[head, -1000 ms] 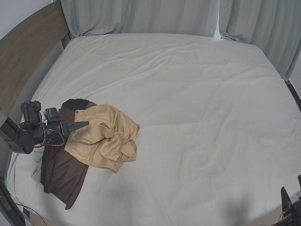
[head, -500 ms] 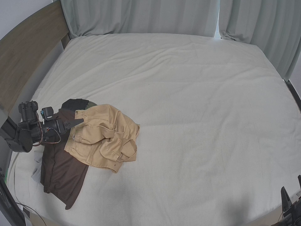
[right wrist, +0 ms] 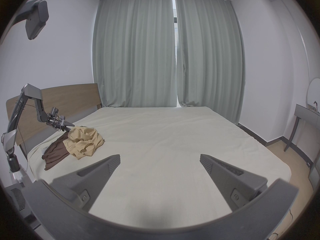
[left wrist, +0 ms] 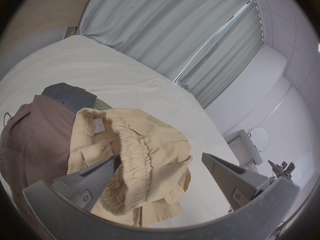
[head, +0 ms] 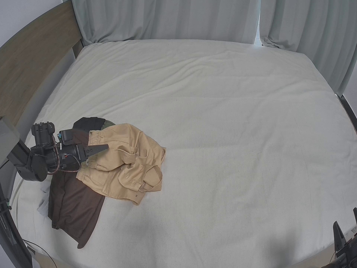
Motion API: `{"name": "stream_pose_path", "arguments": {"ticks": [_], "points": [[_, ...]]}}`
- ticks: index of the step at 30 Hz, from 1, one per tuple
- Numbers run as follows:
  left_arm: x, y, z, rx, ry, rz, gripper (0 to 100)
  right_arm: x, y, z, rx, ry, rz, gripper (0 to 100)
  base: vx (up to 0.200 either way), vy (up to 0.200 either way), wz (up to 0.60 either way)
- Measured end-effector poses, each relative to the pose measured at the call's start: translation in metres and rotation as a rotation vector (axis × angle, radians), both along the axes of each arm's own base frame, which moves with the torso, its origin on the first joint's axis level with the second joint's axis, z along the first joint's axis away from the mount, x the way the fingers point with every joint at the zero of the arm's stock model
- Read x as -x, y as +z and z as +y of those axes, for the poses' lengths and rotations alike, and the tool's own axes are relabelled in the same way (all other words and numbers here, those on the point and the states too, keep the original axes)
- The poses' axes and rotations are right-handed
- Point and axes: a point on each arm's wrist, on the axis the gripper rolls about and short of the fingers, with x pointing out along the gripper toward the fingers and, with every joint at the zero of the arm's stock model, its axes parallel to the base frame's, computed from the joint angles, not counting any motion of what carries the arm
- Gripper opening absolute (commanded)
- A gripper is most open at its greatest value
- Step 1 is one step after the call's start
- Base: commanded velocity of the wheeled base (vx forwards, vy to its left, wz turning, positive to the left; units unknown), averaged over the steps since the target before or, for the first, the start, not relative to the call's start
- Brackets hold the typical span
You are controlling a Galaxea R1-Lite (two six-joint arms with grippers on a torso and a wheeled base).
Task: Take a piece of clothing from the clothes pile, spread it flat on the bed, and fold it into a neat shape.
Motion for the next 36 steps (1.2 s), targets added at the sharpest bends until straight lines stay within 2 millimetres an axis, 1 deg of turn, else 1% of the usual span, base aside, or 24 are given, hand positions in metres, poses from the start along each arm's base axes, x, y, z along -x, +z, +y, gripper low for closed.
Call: {"name": "stream_pose_path", "arguments": {"ticks": [6, 19, 24, 30, 36], "points": [[0.002, -0.003, -0.006, 0.004, -0.026, 0.002, 100, 0.0, 0.0, 0.0, 0.0, 0.0, 0.0, 100, 0.0, 0.0, 0.0], [0.021, 0.005, -0.022, 0.023, -0.115, -0.051, 100, 0.0, 0.0, 0.0, 0.0, 0.0, 0.0, 100, 0.0, 0.0, 0.0], [0.019, 0.007, -0.022, 0.027, -0.116, -0.056, 100, 0.0, 0.0, 0.0, 0.0, 0.0, 0.0, 100, 0.0, 0.0, 0.0], [0.016, 0.008, -0.028, 0.038, -0.13, -0.054, 100, 0.0, 0.0, 0.0, 0.0, 0.0, 0.0, 100, 0.0, 0.0, 0.0], [0.01, 0.005, -0.032, 0.039, -0.14, -0.053, 100, 0.0, 0.0, 0.0, 0.0, 0.0, -0.001, 100, 0.0, 0.0, 0.0]]}}
